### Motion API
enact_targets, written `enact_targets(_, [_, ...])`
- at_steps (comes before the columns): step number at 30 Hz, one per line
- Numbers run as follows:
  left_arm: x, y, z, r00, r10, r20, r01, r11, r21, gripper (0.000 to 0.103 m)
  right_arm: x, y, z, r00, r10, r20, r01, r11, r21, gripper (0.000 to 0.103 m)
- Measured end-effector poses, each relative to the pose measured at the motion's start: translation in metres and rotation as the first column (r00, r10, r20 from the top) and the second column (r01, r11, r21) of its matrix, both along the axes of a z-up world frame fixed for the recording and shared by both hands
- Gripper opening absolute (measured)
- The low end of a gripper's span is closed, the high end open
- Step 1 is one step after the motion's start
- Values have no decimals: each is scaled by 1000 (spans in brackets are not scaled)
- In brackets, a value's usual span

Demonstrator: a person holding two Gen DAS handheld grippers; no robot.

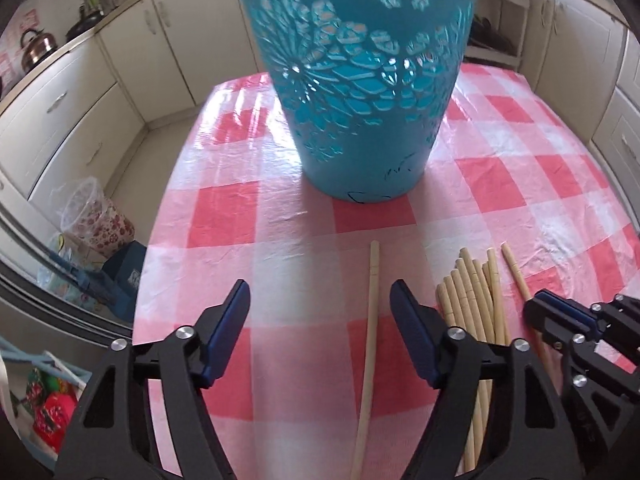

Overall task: Organize utensils
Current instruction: 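Lower the right gripper onto one wooden chopstick and close on it, then grasp a single chopstick with the left gripper while the right gripper holds its own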

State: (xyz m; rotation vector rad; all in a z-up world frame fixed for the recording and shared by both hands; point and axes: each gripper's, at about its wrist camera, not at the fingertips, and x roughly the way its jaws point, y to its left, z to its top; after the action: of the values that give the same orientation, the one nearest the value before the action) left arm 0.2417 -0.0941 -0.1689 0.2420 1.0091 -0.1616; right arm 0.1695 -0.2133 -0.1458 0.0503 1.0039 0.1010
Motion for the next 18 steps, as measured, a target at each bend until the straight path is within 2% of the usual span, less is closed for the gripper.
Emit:
enact_targets(3, [8,-7,-5,999,-30,-15,30,1000,6,50,5,-2,3,998,64,-15,-64,998,-6,7])
enact_targets(5, [10,-12,-4,997,-68,-22,68,998,1,34,12,-3,3,994,104,-32,-104,994,-22,7])
enact_targets(7, [11,-18,-4,994,-104,-41,104,995,-8,9,14,-3,1,993,110,-30,-110,994,-10,7])
enact_targets(8, [13,-21,-3,991,-120,-54,119,993,-16,5,15,-3,1,994,110,-25,-110,994,-7,7])
enact_targets(9, [14,-22,-2,990,-125,-65,124,992,-16,5,14,-4,1,994,106,-20,-106,994,-2,7])
enact_targets(11, [16,-16,2,986,-136,-97,128,988,-86,5,12,-9,0,996,90,-5,-90,996,28,7])
enact_targets(14, [14,1,17,988,-120,-98,105,983,-150,5,10,-16,-4,998,67,13,-68,993,101,6])
enact_targets(18, [6,31,56,992,-116,-58,95,953,-289,5,7,-29,-8,999,45,31,-50,979,200,6])
